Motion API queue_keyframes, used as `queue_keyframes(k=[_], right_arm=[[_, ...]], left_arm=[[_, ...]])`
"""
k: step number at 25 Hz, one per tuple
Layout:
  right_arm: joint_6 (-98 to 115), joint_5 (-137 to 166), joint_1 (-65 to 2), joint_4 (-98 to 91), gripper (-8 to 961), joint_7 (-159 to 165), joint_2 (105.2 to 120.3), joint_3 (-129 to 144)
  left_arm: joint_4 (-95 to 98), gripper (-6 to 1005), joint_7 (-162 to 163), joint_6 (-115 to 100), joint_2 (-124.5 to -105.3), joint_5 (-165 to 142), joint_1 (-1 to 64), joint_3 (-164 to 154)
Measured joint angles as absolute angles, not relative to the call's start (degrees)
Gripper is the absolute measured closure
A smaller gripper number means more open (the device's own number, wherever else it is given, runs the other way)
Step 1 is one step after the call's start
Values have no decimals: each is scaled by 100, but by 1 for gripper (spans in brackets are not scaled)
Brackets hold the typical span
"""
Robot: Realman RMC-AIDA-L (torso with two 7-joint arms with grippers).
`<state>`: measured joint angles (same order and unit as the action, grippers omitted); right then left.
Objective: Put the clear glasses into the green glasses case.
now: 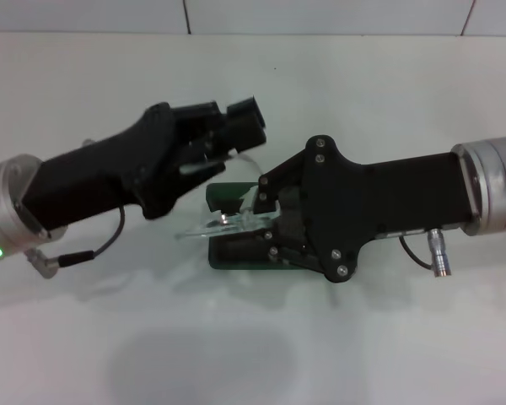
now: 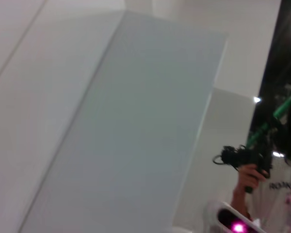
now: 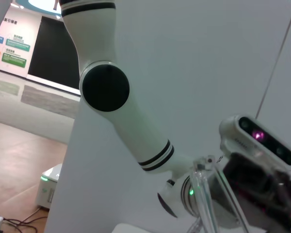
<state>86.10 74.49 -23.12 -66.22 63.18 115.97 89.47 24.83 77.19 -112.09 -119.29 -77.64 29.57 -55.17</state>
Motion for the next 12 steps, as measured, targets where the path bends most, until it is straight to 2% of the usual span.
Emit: queue_keyframes(k=[12], right_arm=[[8664, 7392, -2250, -6608, 835, 6272, 11592, 8982]], left_arm=[[2198, 844, 7569, -11198, -11885, -7685, 2945, -4989]])
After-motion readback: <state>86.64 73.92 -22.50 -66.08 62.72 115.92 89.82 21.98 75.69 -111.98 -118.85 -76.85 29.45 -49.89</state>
